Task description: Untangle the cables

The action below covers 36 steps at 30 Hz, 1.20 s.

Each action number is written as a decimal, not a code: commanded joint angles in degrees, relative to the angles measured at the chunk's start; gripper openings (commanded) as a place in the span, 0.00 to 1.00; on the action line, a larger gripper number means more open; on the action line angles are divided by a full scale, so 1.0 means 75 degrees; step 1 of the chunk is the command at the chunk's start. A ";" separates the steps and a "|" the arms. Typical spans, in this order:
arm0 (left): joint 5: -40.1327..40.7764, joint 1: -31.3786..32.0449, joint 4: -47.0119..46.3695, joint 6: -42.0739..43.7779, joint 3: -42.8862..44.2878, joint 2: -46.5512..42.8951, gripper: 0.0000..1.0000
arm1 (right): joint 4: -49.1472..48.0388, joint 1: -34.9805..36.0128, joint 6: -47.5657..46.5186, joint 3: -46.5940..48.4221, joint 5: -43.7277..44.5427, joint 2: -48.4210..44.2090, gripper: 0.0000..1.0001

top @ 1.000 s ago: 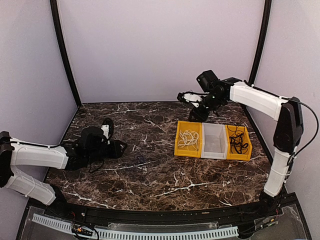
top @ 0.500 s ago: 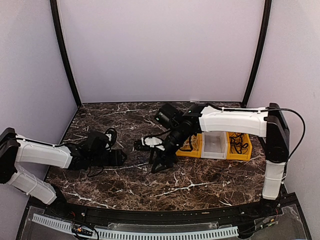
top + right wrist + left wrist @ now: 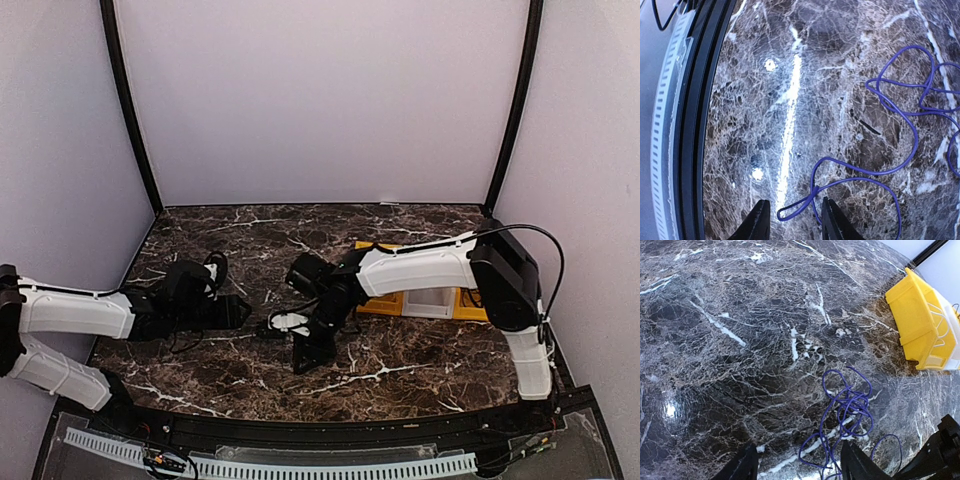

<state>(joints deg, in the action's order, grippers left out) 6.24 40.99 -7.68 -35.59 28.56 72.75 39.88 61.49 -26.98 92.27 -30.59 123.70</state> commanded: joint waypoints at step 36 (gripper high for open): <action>0.0955 0.1213 -0.7118 0.4689 -0.0069 0.1941 0.38 | 0.0544 -0.1533 0.0703 0.4335 -0.1813 -0.1704 0.00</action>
<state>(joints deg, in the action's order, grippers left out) 7.01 50.11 -52.01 -4.01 27.31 81.19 41.10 50.30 -19.86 118.56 -43.88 110.91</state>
